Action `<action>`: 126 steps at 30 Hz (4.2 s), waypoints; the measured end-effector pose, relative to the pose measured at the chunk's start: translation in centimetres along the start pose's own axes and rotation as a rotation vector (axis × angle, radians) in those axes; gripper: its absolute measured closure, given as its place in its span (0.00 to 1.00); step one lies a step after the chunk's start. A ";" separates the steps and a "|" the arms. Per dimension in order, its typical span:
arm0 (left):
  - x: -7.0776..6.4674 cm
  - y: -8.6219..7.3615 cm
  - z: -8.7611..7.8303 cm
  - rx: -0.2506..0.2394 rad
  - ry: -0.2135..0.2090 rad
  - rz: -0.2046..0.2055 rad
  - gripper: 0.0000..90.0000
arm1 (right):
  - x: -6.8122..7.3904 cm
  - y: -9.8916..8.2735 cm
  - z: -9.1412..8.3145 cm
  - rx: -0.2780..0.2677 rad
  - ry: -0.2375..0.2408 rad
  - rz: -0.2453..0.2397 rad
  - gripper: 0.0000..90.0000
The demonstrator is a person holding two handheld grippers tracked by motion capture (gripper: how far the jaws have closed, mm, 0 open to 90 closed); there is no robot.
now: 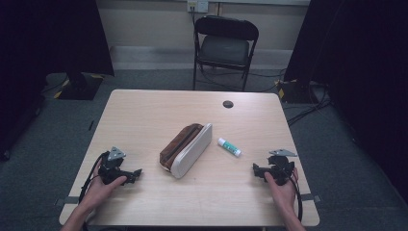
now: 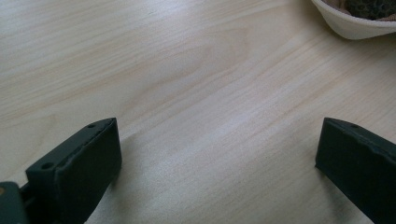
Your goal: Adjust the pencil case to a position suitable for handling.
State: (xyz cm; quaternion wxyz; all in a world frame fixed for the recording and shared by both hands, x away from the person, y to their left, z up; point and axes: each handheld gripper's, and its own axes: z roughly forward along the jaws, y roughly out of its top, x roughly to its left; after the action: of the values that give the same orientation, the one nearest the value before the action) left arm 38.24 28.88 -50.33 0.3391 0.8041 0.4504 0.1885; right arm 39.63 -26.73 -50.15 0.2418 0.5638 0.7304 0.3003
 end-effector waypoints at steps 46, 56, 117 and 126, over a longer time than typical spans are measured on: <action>0.0 -0.1 -0.1 0.000 0.003 -0.003 0.00 | 9.7 1.1 -5.3 -0.107 0.310 -0.211 0.23; 0.0 -0.1 -0.1 0.000 0.002 -0.002 0.00 | 12.3 1.6 -5.8 -0.114 0.364 -0.264 0.24; 0.0 -0.1 -0.2 0.001 -0.002 0.004 0.00 | 23.0 6.3 -1.1 -0.075 0.416 -0.245 0.21; 0.0 -0.1 -0.2 0.001 -0.001 0.003 0.00 | 21.7 6.0 -1.8 -0.101 0.403 -0.241 0.19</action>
State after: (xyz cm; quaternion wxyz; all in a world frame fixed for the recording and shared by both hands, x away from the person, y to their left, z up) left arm 38.04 28.96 -50.32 0.3388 0.8050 0.4491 0.1884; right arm 37.13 -4.88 -44.95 0.1530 0.3883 0.8101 0.4119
